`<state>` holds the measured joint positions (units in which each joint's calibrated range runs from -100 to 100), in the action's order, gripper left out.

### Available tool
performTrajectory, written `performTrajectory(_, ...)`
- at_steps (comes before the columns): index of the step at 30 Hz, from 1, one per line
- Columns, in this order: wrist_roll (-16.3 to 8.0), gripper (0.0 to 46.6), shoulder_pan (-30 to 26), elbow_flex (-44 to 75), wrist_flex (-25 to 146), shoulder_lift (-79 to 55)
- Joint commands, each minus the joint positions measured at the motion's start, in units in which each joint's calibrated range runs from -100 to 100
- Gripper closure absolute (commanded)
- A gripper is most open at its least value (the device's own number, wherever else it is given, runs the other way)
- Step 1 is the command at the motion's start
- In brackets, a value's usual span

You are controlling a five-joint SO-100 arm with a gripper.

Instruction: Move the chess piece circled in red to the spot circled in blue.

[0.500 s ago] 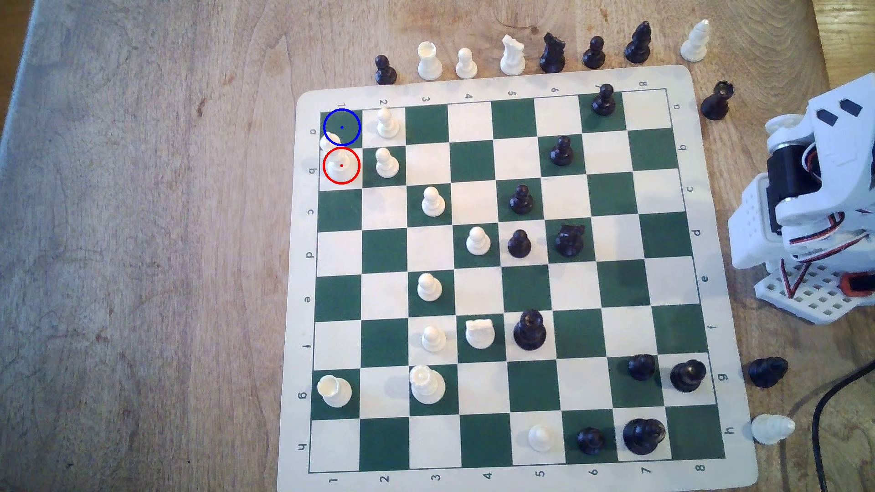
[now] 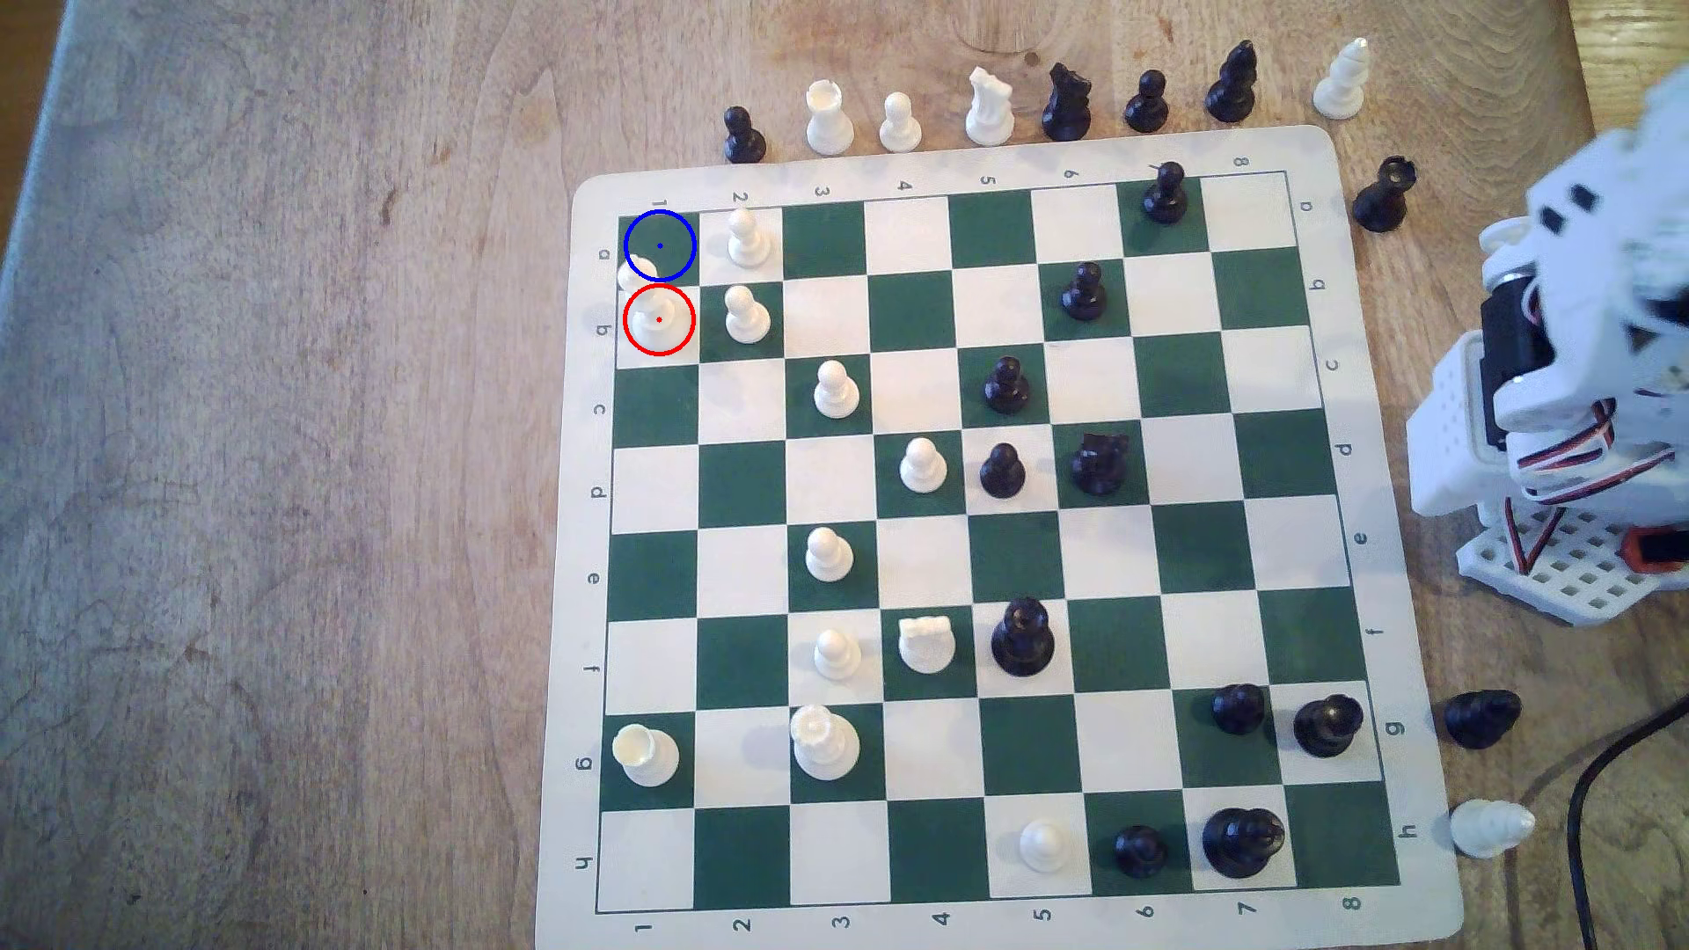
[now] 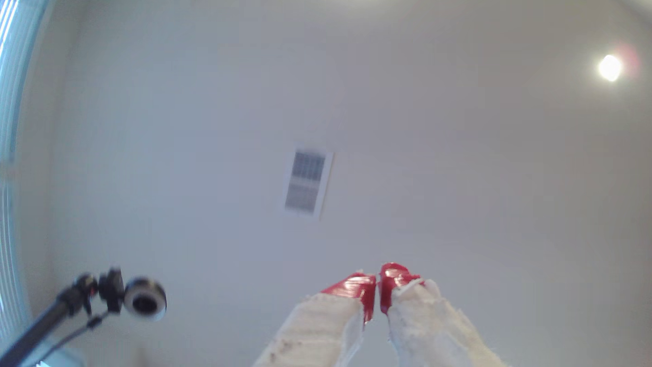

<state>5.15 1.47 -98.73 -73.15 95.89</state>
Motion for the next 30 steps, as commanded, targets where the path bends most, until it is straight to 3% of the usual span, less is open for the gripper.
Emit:
performTrajectory(1, -0.15, 46.4, 0.83, 6.62, 27.04, -0.14)
performTrajectory(16, -0.39, 46.4, 5.99, 19.13, 72.00, -2.52)
performTrajectory(25, -3.13, 46.4, 3.65, 47.06, 95.34, -29.00)
performTrajectory(30, -7.33, 46.4, 3.26, 62.02, 104.68, -45.55)
